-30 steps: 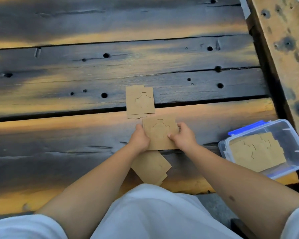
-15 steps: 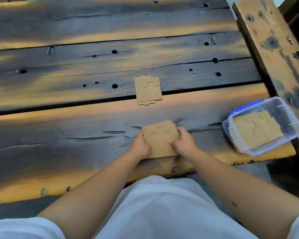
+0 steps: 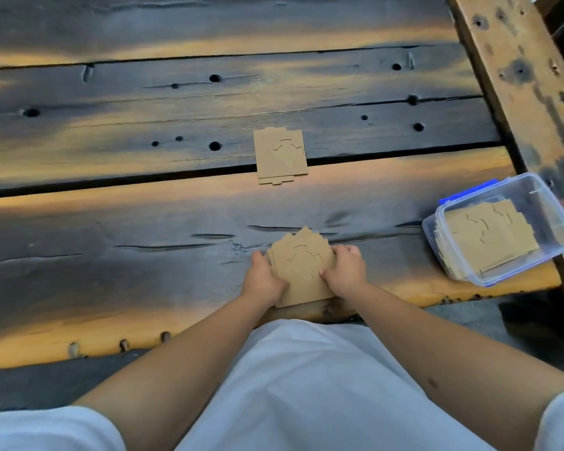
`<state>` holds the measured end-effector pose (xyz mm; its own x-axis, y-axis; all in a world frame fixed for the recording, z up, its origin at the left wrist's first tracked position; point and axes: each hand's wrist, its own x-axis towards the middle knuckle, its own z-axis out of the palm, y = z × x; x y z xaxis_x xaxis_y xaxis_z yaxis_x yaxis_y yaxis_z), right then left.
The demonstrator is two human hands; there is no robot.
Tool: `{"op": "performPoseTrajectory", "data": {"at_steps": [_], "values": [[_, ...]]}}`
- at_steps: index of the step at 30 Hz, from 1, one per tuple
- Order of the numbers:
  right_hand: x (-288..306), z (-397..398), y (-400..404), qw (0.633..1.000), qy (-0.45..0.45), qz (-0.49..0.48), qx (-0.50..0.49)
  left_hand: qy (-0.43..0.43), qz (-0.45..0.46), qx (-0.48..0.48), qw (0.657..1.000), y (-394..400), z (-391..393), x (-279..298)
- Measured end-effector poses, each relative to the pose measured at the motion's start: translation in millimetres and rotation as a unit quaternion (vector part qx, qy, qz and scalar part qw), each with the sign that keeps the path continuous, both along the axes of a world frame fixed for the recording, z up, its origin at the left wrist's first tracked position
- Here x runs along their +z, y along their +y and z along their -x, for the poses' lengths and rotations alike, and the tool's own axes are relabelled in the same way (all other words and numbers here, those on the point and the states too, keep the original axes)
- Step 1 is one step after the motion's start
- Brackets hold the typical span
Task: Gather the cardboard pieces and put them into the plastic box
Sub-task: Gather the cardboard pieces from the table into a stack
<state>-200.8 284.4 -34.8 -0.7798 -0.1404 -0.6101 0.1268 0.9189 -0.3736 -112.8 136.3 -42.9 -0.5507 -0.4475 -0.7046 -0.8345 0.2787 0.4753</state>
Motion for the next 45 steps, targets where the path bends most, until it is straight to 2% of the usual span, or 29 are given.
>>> {"op": "performPoseTrajectory", "data": {"at_steps": [3,8,14,19,26,34,38,45], "values": [[-3,9,1,1.0,-0.021,-0.007,0.018,-0.015,0.002,0.046,0.999,6,9,3],[-4,17,5,0.997,-0.076,0.025,-0.008,-0.067,-0.029,0.153,0.986,9,21,4],[-3,26,6,0.993,-0.103,0.055,-0.024,-0.023,-0.079,0.159,0.984,3,25,-1],[0,36,-4,0.99,-0.084,0.101,-0.06,0.015,-0.021,0.111,0.993,-11,37,1],[7,75,-34,0.986,-0.056,0.127,-0.093,0.076,-0.001,0.084,0.994,-45,82,5],[7,146,-90,0.983,-0.034,0.145,-0.109,0.136,0.004,0.111,0.984,-91,154,6],[1,177,-115,0.992,-0.012,0.101,-0.077,0.14,-0.017,0.143,0.98,-113,185,-1],[-9,208,-140,0.996,-0.015,0.033,-0.077,0.1,0.019,0.128,0.987,-128,220,-13]]}}
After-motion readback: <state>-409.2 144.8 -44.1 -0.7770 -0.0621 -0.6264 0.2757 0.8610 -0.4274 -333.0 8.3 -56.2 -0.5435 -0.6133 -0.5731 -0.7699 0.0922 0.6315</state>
